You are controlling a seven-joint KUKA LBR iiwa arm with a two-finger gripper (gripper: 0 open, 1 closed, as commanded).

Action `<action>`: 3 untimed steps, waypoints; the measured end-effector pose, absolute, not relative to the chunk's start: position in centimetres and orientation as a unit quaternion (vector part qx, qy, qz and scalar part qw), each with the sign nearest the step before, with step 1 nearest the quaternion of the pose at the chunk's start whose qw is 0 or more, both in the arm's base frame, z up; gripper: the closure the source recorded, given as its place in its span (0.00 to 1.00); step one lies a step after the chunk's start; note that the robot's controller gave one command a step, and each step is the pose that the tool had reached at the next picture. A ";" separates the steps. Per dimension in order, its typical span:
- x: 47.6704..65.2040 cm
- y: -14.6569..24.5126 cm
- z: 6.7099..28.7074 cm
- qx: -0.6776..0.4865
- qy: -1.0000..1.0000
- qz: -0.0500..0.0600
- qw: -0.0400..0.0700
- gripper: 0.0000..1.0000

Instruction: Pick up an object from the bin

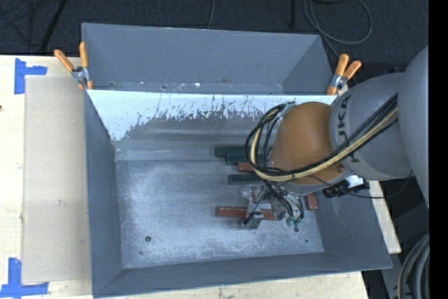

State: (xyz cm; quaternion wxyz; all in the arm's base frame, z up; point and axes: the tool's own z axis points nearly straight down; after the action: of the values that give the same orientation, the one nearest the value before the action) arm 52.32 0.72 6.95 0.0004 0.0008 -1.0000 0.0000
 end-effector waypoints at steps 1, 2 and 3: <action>52.3 0.7 6.9 0.001 -1.000 0.000 0.001 0.00; 53.9 5.0 7.0 -0.013 -1.000 -0.001 -0.001 0.00; 54.4 -1.5 6.9 0.002 -1.000 0.001 0.000 0.00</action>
Offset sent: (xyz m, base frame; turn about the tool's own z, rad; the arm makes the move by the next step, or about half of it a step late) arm 0.0000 0.0000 0.0000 0.0000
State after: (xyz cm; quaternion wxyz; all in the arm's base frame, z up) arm 54.37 -1.49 6.94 0.0000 0.0020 -1.0000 0.0013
